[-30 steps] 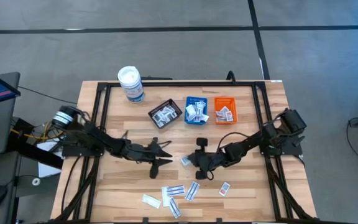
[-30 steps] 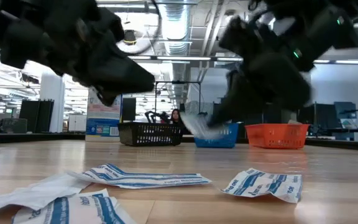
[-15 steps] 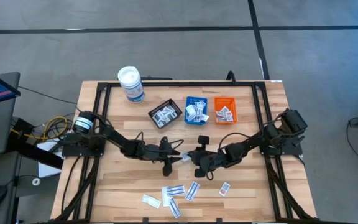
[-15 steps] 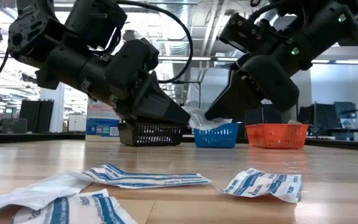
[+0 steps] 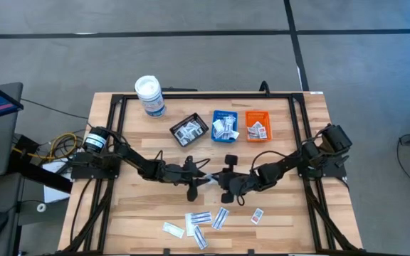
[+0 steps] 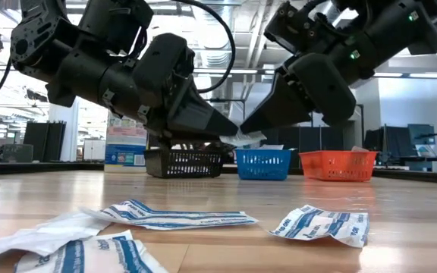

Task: Pick & Place First Aid Supplies
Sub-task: Put the black towelette pack into the black bin

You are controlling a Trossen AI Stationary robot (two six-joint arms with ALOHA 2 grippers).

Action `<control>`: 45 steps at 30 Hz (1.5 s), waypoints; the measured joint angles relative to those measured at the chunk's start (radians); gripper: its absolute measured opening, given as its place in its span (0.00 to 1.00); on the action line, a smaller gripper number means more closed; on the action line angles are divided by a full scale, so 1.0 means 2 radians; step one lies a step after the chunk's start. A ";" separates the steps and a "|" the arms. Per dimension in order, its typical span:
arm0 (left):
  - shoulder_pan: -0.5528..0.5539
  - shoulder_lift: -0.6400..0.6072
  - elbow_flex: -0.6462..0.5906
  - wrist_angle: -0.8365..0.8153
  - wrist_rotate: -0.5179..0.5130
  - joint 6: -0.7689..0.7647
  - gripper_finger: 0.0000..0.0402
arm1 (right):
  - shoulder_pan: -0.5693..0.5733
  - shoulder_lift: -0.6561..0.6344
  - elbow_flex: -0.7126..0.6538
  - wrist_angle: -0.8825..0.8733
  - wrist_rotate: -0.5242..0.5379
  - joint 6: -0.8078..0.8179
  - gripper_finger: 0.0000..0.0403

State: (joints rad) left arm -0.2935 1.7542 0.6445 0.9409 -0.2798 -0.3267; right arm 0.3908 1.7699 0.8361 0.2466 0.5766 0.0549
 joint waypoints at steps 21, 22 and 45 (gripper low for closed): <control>-0.001 0.000 0.000 -0.008 0.022 0.031 0.02 | 0.022 -0.041 0.021 -0.072 -0.014 0.001 0.33; -0.003 0.000 0.000 -0.008 0.026 0.043 0.02 | 0.024 -0.046 0.022 -0.076 -0.016 0.012 0.36; -0.023 0.000 0.002 0.014 0.022 0.222 0.02 | -0.050 -0.011 0.022 -0.029 -0.198 0.087 0.41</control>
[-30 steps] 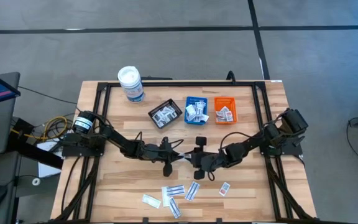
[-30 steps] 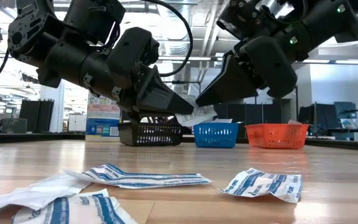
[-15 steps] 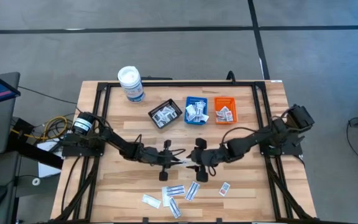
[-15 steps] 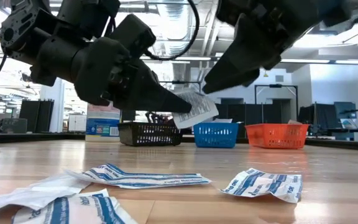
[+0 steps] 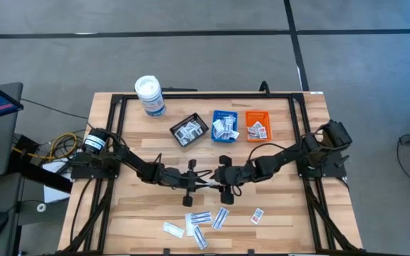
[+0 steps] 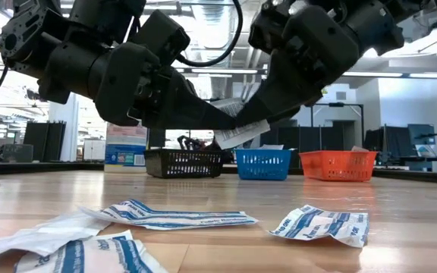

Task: Pick & Place First Aid Supplies
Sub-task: Put the black towelette pack into the black bin

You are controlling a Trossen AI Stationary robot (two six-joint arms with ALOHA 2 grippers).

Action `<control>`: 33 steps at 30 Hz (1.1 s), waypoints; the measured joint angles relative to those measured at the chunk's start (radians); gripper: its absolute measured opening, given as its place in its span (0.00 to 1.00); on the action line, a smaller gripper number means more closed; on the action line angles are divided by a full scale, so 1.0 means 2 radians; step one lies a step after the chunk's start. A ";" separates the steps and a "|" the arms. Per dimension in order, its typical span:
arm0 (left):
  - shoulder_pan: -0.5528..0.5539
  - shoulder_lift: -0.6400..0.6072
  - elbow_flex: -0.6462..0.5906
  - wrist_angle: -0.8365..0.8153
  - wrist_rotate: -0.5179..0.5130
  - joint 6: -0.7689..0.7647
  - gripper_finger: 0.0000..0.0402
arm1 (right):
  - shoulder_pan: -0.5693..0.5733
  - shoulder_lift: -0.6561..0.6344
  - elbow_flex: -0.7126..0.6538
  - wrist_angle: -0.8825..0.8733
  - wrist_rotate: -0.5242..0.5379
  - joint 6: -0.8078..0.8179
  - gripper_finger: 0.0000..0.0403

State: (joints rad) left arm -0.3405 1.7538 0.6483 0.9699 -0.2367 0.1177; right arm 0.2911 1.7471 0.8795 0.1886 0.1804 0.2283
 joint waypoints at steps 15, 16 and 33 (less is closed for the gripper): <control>0.000 -0.001 0.000 0.001 0.001 -0.001 0.02 | -0.002 -0.017 0.000 -0.006 -0.027 -0.013 0.06; 0.000 -0.001 0.000 0.001 0.001 -0.001 0.02 | -0.002 -0.024 0.000 -0.014 -0.024 -0.013 0.07; 0.000 -0.001 0.000 -0.006 0.001 -0.012 0.02 | 0.010 -0.079 0.000 -0.070 -0.021 -0.007 0.05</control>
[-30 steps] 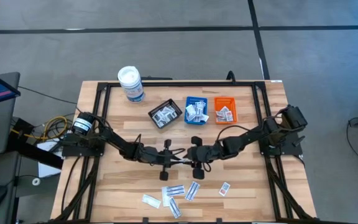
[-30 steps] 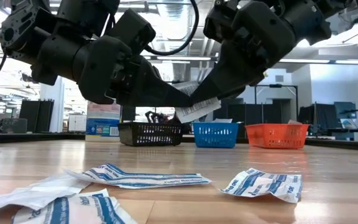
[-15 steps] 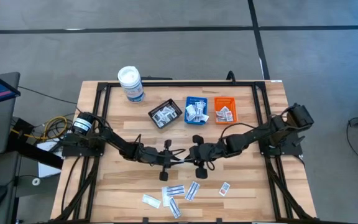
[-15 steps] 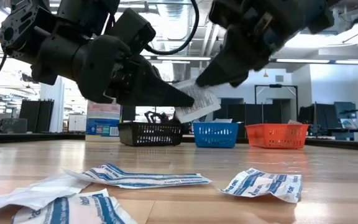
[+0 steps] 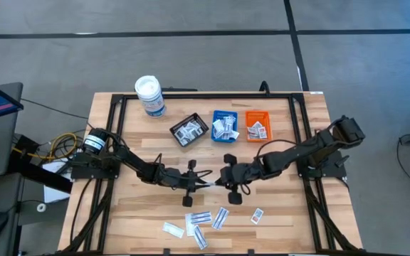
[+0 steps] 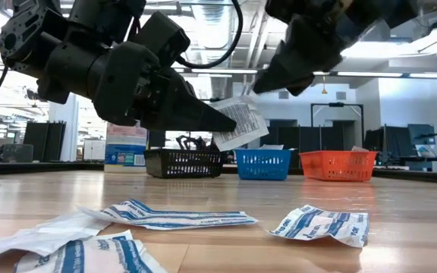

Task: Pick & Place First Aid Supplies
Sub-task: Put the black towelette pack into the black bin

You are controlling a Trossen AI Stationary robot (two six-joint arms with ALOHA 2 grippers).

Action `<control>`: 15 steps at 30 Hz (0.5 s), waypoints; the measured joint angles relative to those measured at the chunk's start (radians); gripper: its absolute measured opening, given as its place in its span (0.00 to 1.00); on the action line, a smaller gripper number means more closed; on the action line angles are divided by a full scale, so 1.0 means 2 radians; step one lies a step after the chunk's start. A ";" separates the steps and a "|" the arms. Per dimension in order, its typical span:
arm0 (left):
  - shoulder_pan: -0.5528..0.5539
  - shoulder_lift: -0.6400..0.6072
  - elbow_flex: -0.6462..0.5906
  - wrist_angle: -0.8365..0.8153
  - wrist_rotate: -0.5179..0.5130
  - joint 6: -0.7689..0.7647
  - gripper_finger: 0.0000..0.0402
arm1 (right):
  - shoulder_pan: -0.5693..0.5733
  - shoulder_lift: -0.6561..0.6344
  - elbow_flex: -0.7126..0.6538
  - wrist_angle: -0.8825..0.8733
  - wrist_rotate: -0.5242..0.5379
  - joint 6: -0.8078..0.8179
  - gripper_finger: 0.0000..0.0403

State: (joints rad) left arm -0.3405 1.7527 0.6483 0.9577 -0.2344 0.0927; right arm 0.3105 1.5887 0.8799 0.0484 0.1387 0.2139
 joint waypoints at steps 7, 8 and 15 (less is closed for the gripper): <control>0.001 0.000 0.000 0.000 0.000 -0.001 0.03 | 0.007 0.015 -0.001 0.010 0.015 -0.002 0.22; 0.001 0.000 0.000 0.001 0.000 -0.001 0.02 | 0.005 0.022 0.000 0.024 0.019 -0.002 0.24; 0.001 0.001 0.010 0.007 0.000 0.006 0.02 | -0.012 0.051 -0.001 0.054 0.021 -0.002 0.39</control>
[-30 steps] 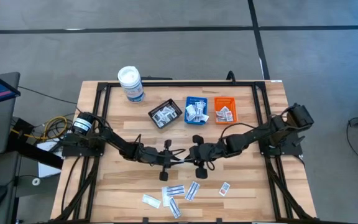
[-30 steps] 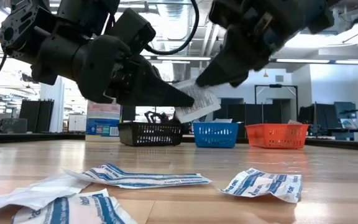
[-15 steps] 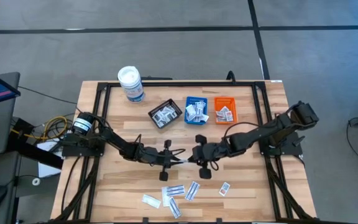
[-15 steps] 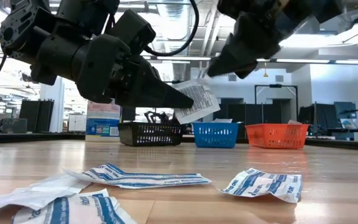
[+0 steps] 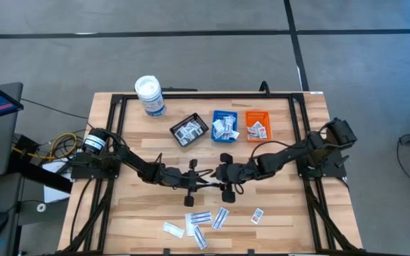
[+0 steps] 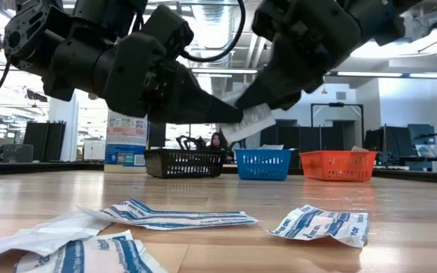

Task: Pick & Place First Aid Supplies
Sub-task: Put the black towelette pack into the black bin

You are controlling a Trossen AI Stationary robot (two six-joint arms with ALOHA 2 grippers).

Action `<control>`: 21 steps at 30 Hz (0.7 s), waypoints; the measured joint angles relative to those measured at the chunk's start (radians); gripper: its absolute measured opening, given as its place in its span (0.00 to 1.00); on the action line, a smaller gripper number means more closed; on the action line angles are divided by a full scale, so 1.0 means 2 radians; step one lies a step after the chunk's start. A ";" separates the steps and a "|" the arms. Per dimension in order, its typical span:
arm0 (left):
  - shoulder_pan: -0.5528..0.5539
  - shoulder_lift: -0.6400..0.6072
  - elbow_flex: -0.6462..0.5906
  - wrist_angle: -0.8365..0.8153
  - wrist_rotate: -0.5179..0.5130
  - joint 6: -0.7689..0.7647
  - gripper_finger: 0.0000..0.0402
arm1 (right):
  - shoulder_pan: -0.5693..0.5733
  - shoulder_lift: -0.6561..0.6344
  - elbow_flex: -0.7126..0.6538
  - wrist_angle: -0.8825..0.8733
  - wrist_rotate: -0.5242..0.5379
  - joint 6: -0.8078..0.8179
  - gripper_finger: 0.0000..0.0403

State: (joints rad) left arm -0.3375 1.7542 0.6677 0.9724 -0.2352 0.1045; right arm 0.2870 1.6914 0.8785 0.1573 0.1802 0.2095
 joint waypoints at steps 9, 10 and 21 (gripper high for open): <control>0.000 0.000 -0.004 -0.006 0.000 0.002 0.02 | -0.005 -0.012 0.001 -0.007 -0.013 0.000 0.30; 0.000 0.000 -0.004 -0.007 -0.001 0.002 0.02 | -0.005 -0.012 0.001 -0.007 -0.014 0.000 0.26; 0.002 0.000 -0.004 -0.006 -0.004 -0.001 0.03 | -0.006 -0.012 0.001 -0.016 -0.016 -0.018 0.01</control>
State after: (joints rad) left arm -0.3340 1.7542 0.6590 0.9604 -0.2428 0.1017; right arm 0.2745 1.6669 0.8799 0.1246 0.1485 0.1738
